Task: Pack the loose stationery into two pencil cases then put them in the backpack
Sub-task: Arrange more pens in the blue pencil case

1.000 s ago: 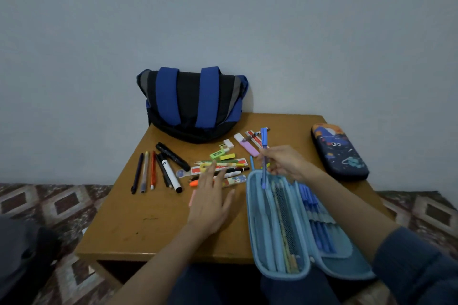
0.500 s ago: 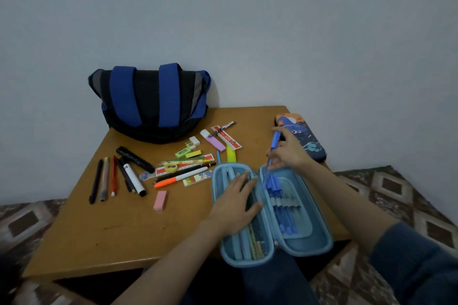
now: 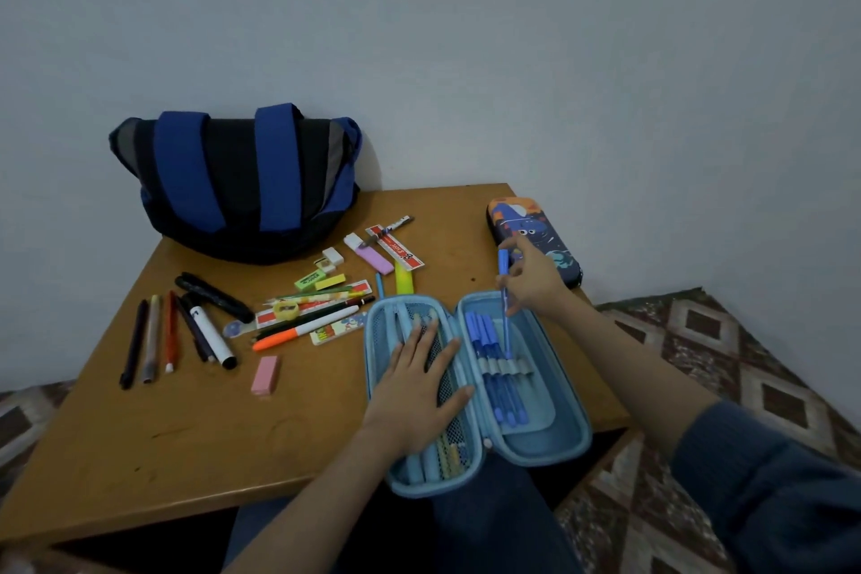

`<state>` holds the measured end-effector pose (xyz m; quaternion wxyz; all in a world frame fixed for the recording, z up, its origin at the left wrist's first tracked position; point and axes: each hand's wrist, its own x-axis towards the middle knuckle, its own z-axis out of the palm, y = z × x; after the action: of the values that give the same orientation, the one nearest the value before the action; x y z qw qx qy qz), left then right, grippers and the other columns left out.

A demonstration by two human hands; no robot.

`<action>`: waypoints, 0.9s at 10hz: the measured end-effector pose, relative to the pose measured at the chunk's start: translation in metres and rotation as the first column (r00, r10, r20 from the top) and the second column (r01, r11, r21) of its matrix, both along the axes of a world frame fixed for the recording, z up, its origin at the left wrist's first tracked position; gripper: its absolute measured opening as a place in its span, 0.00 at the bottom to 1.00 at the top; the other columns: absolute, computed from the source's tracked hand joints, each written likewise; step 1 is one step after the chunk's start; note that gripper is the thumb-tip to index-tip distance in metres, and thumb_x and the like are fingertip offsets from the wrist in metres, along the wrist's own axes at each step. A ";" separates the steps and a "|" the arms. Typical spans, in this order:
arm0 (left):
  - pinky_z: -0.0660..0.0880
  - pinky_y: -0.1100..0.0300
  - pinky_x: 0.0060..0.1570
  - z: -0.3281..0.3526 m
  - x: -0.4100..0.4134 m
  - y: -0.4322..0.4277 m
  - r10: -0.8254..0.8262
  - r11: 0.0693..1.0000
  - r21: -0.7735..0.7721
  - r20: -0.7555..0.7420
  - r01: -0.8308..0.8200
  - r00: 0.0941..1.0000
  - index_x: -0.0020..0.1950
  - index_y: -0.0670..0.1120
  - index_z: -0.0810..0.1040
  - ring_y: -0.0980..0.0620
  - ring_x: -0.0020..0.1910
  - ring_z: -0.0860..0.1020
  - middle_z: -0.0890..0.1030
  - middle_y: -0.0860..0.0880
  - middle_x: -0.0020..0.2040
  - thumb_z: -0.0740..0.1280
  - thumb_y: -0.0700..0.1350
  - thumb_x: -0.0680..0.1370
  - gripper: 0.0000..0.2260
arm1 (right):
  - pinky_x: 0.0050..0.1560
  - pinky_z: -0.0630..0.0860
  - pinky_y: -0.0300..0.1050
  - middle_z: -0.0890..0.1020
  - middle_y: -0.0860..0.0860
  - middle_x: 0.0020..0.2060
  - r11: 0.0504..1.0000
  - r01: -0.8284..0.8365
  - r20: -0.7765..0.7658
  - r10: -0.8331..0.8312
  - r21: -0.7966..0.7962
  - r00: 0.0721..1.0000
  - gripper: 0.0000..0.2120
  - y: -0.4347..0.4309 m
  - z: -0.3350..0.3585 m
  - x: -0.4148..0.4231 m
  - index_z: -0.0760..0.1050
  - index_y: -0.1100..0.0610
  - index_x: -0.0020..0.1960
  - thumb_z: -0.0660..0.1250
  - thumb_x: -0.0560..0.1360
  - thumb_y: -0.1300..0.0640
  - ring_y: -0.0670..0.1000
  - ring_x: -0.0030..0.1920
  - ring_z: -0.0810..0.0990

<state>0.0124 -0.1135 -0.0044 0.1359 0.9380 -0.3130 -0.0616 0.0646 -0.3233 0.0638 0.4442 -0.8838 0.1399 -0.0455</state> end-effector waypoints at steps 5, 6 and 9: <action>0.35 0.55 0.73 0.001 -0.001 0.000 0.012 1.000 0.005 0.001 -0.012 1.000 0.76 0.57 0.40 0.55 0.72 0.29 0.33 0.53 0.75 0.46 0.64 0.79 0.29 | 0.22 0.78 0.42 0.76 0.59 0.30 0.998 -0.063 -0.385 0.055 -0.008 0.921 0.09 0.004 -0.010 -0.012 0.73 0.65 0.52 0.65 0.72 0.72 0.49 0.19 0.76; 0.34 0.56 0.72 0.001 -0.001 0.001 0.008 1.000 0.005 0.001 -0.008 1.000 0.76 0.57 0.40 0.55 0.72 0.29 0.33 0.53 0.75 0.46 0.64 0.79 0.29 | 0.26 0.80 0.44 0.77 0.59 0.33 0.998 -0.063 -0.354 0.067 0.024 0.933 0.09 0.000 -0.014 -0.014 0.74 0.64 0.51 0.66 0.72 0.72 0.53 0.27 0.77; 0.35 0.55 0.73 0.001 0.000 0.001 0.006 1.000 -0.010 -0.012 -0.006 1.000 0.76 0.58 0.40 0.55 0.72 0.30 0.33 0.53 0.75 0.46 0.65 0.78 0.30 | 0.33 0.82 0.48 0.80 0.61 0.37 0.995 -0.102 -0.373 0.099 0.012 0.922 0.08 0.000 -0.015 -0.013 0.74 0.61 0.48 0.68 0.72 0.70 0.54 0.33 0.80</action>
<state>0.0129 -0.1127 -0.0037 0.1428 0.9378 -0.3097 -0.0652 0.0512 -0.3237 0.0493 0.4076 -0.8841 0.1760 0.1457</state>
